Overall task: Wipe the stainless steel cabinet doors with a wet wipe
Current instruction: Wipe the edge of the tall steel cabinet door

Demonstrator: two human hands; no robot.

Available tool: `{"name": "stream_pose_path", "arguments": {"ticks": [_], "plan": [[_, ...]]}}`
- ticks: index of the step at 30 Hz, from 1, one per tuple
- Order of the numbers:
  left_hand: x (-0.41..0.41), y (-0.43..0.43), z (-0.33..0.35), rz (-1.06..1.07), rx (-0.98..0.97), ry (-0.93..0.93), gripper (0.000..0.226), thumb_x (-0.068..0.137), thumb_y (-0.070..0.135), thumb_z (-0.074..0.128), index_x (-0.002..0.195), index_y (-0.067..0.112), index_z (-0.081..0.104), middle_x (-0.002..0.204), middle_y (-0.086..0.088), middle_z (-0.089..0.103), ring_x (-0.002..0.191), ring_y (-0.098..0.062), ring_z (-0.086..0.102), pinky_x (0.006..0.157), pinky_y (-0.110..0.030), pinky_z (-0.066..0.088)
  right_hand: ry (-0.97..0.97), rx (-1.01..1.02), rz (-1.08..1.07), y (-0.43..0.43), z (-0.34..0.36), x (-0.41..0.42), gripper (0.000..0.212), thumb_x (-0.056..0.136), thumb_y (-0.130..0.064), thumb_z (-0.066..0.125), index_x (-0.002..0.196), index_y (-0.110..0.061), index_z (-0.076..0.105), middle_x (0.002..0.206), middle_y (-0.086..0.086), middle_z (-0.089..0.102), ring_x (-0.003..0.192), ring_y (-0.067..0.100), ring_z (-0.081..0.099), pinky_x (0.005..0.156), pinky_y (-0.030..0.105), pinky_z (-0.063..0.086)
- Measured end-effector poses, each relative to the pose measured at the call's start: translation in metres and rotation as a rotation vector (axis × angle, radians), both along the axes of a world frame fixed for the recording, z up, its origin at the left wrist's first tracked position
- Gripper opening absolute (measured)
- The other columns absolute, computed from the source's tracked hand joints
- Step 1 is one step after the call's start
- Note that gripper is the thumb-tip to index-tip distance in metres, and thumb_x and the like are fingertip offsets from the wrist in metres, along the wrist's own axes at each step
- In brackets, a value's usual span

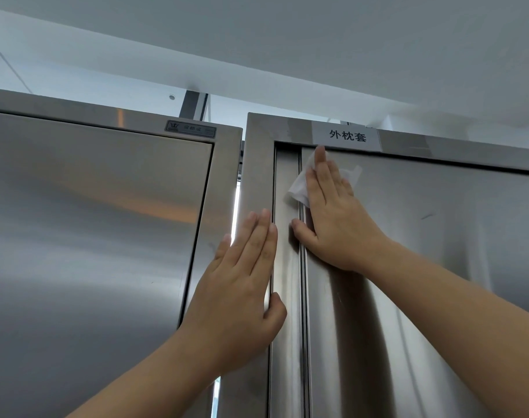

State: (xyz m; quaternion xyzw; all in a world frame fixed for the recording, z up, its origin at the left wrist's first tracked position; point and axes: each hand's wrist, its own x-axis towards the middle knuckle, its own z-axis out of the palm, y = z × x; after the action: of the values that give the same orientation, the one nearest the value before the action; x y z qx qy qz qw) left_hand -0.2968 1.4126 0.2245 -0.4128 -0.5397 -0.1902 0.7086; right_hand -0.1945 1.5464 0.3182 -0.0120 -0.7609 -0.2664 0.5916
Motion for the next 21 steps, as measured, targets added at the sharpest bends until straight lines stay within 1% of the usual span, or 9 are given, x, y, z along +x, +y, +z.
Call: {"name": "stream_pose_path", "arguments": {"ticks": [2,5,7,8,10,11,13,18,21], "plan": [[0.000,0.000,0.000,-0.001,0.004,0.006,0.074,0.075,0.031,0.040,0.142,-0.001,0.038,0.152,-0.013,0.030,0.142,-0.021,0.020,0.104,-0.057,0.020,-0.012,-0.024,-0.007,0.000,0.000,0.001,0.086,0.082,-0.046,0.025,0.147,-0.002,-0.009,0.152,0.012,-0.026,0.143,0.032,-0.015,0.114,0.036,-0.010],[0.000,-0.001,0.000,-0.004,0.000,0.003,0.074,0.075,0.032,0.040,0.142,0.000,0.038,0.152,-0.013,0.029,0.142,-0.021,0.020,0.110,-0.046,0.024,-0.020,-0.031,-0.019,0.000,0.000,0.002,0.085,0.079,-0.053,0.016,0.144,-0.009,-0.017,0.153,0.009,-0.024,0.144,0.030,-0.015,0.113,0.035,-0.009],[0.000,-0.001,0.000,0.004,-0.002,0.001,0.074,0.075,0.032,0.040,0.142,0.000,0.038,0.152,-0.013,0.030,0.141,-0.021,0.020,0.108,-0.049,0.025,-0.016,-0.026,-0.034,-0.001,0.000,0.003,0.083,0.079,-0.056,0.011,0.142,-0.013,-0.020,0.154,0.007,-0.023,0.144,0.029,-0.015,0.114,0.036,-0.007],[0.000,-0.001,0.000,0.003,-0.004,0.002,0.074,0.075,0.032,0.040,0.142,-0.001,0.038,0.152,-0.013,0.030,0.141,-0.021,0.020,0.109,-0.048,0.025,-0.022,-0.035,-0.053,-0.001,-0.001,0.003,0.081,0.083,-0.056,0.014,0.144,-0.013,-0.019,0.154,0.007,-0.023,0.144,0.028,-0.016,0.114,0.037,-0.007],[0.001,0.000,0.000,-0.014,-0.008,0.001,0.073,0.076,0.031,0.040,0.142,-0.001,0.038,0.152,-0.013,0.029,0.141,-0.021,0.019,0.114,-0.040,0.021,-0.045,-0.057,-0.084,-0.001,-0.001,0.004,0.076,0.096,-0.051,0.024,0.147,-0.012,-0.016,0.154,0.007,-0.025,0.143,0.026,-0.019,0.114,0.036,-0.008],[0.001,-0.001,0.000,-0.017,-0.007,0.000,0.073,0.076,0.031,0.040,0.142,-0.001,0.038,0.152,-0.013,0.029,0.141,-0.021,0.019,0.113,-0.039,0.020,-0.051,-0.058,-0.091,-0.001,-0.001,0.005,0.074,0.098,-0.047,0.027,0.148,-0.012,-0.015,0.155,0.007,-0.025,0.143,0.025,-0.019,0.114,0.035,-0.008],[0.001,-0.001,0.001,-0.009,-0.005,0.000,0.073,0.076,0.031,0.040,0.142,-0.001,0.038,0.152,-0.013,0.030,0.141,-0.021,0.020,0.112,-0.038,0.020,-0.045,-0.046,-0.106,-0.002,0.004,0.006,0.074,0.098,-0.045,0.029,0.148,-0.011,-0.013,0.155,0.008,-0.023,0.143,0.024,-0.018,0.114,0.035,-0.007],[0.001,-0.001,0.000,-0.028,-0.014,-0.001,0.072,0.077,0.030,0.040,0.142,-0.002,0.037,0.152,-0.014,0.029,0.141,-0.021,0.018,0.109,-0.037,0.018,-0.027,-0.087,-0.142,-0.006,0.023,0.006,0.074,0.098,-0.045,0.029,0.149,-0.010,-0.011,0.156,0.010,-0.021,0.144,0.028,-0.015,0.115,0.040,-0.003],[0.001,-0.001,0.001,-0.012,-0.003,0.013,0.073,0.076,0.030,0.040,0.141,-0.002,0.038,0.151,-0.014,0.030,0.141,-0.021,0.019,0.114,-0.041,0.019,-0.032,-0.084,-0.126,-0.004,0.016,0.006,0.074,0.098,-0.049,0.028,0.150,-0.013,-0.010,0.156,0.009,-0.021,0.144,0.028,-0.015,0.116,0.040,-0.003]]}}
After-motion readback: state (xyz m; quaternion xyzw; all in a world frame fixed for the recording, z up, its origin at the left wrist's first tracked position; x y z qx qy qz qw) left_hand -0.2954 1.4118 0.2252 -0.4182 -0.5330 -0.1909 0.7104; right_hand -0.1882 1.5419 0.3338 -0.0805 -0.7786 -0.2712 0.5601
